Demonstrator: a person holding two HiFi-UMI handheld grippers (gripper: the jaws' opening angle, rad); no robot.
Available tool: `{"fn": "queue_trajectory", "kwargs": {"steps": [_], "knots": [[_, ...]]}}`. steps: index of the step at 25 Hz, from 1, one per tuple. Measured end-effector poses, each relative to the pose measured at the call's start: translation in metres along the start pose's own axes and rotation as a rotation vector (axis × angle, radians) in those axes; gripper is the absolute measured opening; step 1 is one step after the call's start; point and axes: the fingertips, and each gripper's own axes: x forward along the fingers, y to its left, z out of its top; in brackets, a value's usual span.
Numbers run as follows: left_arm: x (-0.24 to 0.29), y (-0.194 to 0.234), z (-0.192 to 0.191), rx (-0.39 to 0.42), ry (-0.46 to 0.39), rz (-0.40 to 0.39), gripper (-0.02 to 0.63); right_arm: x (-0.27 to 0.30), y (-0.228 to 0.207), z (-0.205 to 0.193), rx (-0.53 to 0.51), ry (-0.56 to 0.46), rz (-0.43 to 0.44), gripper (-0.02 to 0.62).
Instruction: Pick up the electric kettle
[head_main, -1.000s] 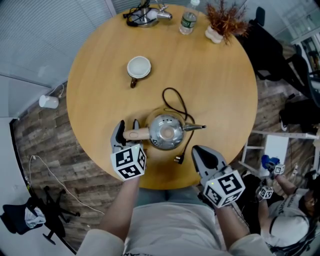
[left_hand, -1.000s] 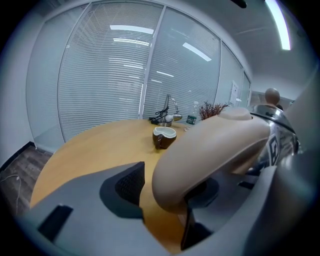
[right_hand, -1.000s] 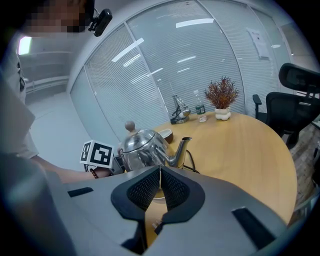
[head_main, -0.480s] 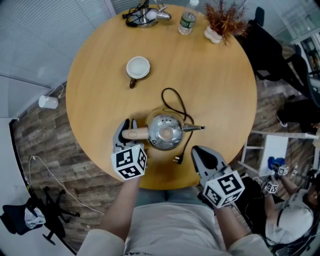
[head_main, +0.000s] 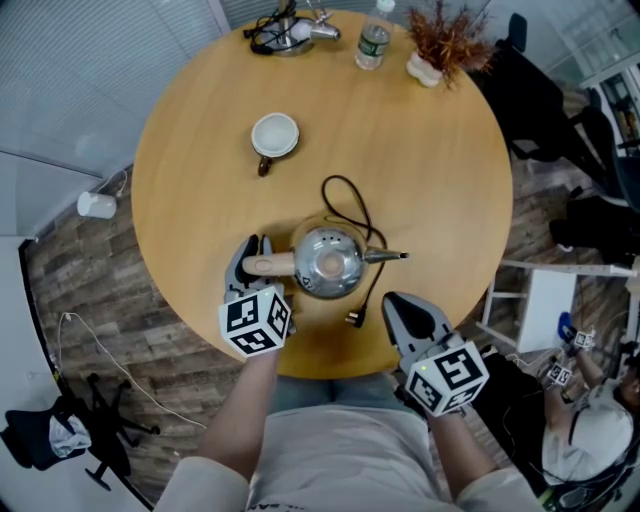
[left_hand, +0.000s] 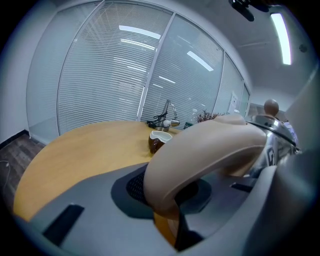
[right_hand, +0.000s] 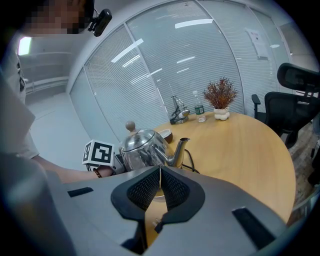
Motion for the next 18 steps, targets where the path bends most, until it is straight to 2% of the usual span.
{"fn": "queue_trajectory", "kwargs": {"steps": [8, 18], "knots": [[0.0013, 0.0047, 0.0009, -0.048, -0.001, 0.015, 0.067, -0.0003, -0.0028, 0.002, -0.002, 0.001, -0.003, 0.034], [0.0011, 0.0043, 0.0028, -0.049, 0.004, 0.032, 0.067, 0.0022, -0.0048, 0.0058, -0.001, -0.004, 0.003, 0.034]]}}
